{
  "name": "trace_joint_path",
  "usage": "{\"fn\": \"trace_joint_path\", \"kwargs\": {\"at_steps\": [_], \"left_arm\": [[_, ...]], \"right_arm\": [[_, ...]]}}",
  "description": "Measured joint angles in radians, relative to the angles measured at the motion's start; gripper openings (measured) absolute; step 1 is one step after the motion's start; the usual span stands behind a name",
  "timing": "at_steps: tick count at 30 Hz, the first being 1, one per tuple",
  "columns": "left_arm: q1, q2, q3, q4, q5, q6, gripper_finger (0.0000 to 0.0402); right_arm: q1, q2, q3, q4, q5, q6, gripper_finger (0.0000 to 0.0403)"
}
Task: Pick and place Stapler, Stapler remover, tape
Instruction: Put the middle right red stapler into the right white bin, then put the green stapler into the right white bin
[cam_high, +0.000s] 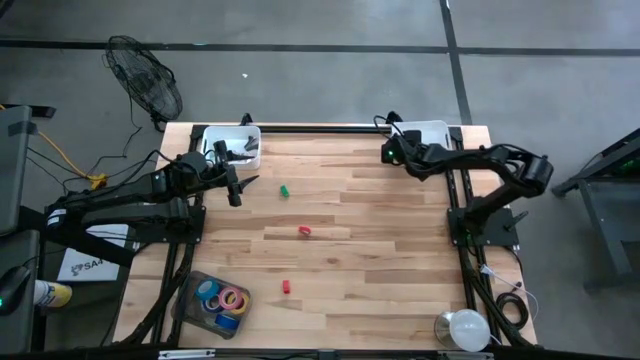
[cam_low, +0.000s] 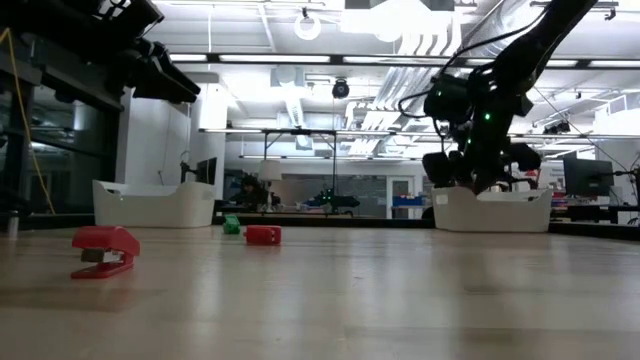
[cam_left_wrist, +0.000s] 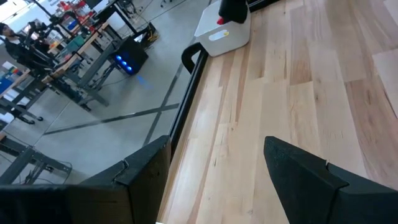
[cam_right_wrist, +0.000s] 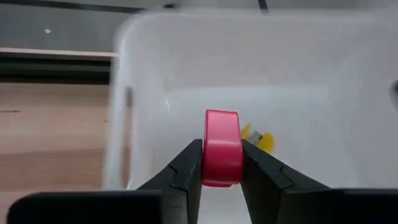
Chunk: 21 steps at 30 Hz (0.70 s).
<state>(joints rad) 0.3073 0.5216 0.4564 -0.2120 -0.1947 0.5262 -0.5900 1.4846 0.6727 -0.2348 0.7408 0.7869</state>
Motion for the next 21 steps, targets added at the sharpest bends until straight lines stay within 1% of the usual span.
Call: {"fn": "trace_joint_path", "kwargs": {"at_steps": [4,9,17,21], "left_arm": [[0.0,0.0,0.0,0.0,0.0,0.0,0.0255],[0.0,0.0,0.0,0.0,0.0,0.0,0.0255],[0.0,0.0,0.0,0.0,0.0,0.0,0.0255],[0.0,0.0,0.0,0.0,0.0,0.0,0.0255]], "right_arm": [[0.0,0.037,0.0,0.001,0.009,0.048,0.01],[0.0,0.045,0.0,0.002,0.008,0.052,0.0126],[0.0,0.042,-0.001,0.009,0.012,0.002,0.0175],[0.0,0.019,-0.001,0.012,0.03,-0.011,0.0185]]}}
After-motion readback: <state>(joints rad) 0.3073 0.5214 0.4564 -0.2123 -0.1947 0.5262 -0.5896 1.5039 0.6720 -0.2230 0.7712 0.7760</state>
